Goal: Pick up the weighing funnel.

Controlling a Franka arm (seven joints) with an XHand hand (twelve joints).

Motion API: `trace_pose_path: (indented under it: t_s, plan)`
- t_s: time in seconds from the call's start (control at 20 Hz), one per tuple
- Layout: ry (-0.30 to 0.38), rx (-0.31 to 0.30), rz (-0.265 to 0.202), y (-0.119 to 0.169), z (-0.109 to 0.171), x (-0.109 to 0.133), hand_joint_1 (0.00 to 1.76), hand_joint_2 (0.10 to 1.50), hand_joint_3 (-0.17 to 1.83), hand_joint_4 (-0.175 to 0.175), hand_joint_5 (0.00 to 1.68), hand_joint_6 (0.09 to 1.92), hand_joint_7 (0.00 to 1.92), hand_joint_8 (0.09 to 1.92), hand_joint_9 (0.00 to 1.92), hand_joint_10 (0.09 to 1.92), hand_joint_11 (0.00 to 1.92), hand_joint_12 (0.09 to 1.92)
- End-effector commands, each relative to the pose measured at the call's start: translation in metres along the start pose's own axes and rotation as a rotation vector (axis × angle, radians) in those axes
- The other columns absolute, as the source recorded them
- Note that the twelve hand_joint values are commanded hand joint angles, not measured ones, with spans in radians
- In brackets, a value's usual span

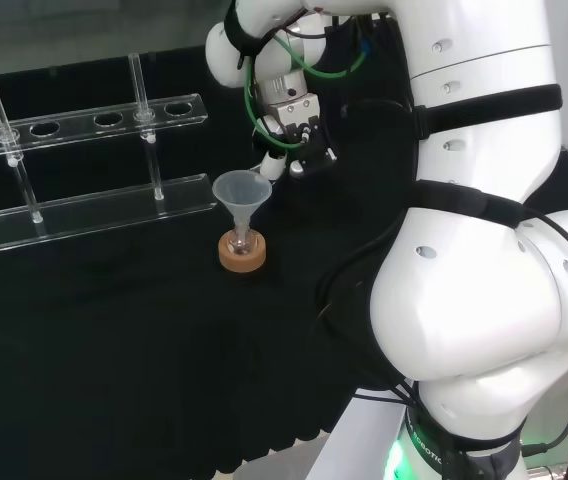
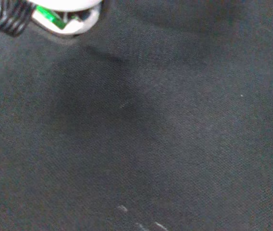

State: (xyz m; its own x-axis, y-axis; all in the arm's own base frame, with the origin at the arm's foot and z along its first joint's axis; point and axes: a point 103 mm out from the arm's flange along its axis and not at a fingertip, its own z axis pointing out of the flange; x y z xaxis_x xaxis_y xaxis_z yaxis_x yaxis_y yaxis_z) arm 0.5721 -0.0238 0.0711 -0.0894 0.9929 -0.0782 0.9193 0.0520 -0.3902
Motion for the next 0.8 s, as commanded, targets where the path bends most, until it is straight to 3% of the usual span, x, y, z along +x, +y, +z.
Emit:
trace_pose_path:
  t_s: [0.05, 0.2, 0.25, 0.45, 0.8]
  plan:
    - [0.006, 0.015, 0.020, -0.0027, 0.0033, -0.0025, 0.91, 0.60, 0.61, -0.006, 0.65, 0.73, 0.53, 0.70, 0.75, 0.54, 0.55, 1.26]
    - [-0.005, 0.005, 0.020, -0.0024, 0.0032, -0.0026, 0.91, 0.60, 0.61, -0.005, 0.65, 0.73, 0.53, 0.70, 0.75, 0.54, 0.55, 1.26]
    - [-0.012, 0.004, 0.081, -0.0020, 0.0037, -0.0046, 0.91, 0.60, 0.61, -0.004, 0.66, 0.74, 0.53, 0.70, 0.75, 0.54, 0.55, 1.26]
    - [0.009, -0.005, 0.030, -0.0026, 0.0035, -0.0053, 0.91, 0.60, 0.61, 0.001, 0.67, 0.74, 0.53, 0.70, 0.75, 0.54, 0.55, 1.26]
    - [0.006, 0.007, 0.026, -0.0027, 0.0033, -0.0070, 0.91, 0.60, 0.61, 0.007, 0.70, 0.75, 0.53, 0.70, 0.76, 0.54, 0.55, 1.26]
